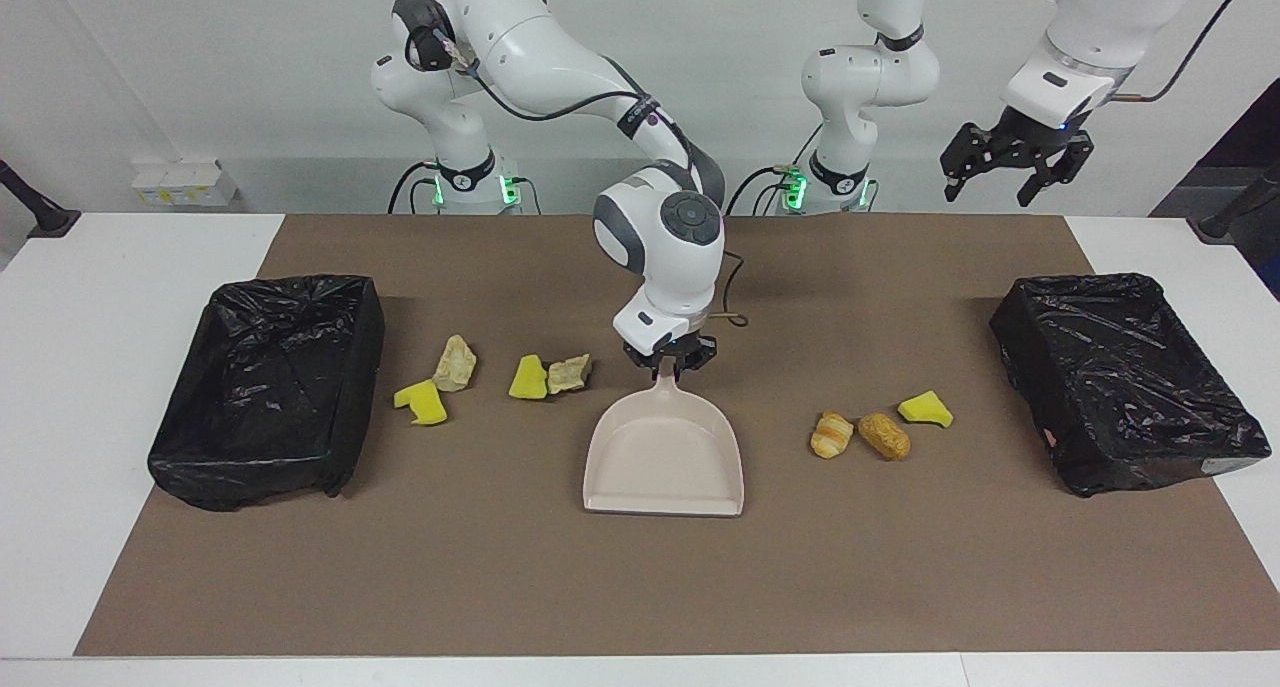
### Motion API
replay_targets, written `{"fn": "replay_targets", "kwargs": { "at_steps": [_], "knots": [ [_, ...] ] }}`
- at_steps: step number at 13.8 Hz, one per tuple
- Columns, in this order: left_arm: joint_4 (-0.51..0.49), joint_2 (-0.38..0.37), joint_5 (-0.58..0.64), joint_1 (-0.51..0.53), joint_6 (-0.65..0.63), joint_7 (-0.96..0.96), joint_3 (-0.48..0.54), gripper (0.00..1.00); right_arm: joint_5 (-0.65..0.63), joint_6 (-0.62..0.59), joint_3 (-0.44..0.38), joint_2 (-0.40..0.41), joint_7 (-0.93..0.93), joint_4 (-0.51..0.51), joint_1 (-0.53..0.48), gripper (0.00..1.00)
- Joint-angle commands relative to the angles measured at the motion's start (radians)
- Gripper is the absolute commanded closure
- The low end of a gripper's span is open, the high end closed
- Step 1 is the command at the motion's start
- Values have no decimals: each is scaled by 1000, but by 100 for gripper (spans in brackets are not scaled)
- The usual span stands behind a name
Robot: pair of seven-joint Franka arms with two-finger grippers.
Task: Sweep and dump trash in bin
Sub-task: 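Lift the dustpan with the right gripper while the left gripper reaches the brush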
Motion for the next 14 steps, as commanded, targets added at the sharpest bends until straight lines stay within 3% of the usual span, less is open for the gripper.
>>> {"fn": "replay_targets", "kwargs": {
  "at_steps": [1,3,5,10,14],
  "knots": [
    [-166,-125,-6,-101,6,-11,13,0,-8,10,8,-47,-186,-37,-33,100],
    [-275,-210,-30,-164,8,-21,13,0,-11,2,8,-52,-354,-43,-40,100],
    [-353,-244,-44,-267,20,-108,12,0,-17,-2,5,-51,-552,-44,-53,100],
    [-482,-262,-61,-525,182,-365,12,0,-101,-21,5,-47,-1041,-42,-89,100],
    [-579,-232,-75,-693,438,-617,13,0,-132,-22,5,-44,-1364,-37,-119,100]
  ]
}}
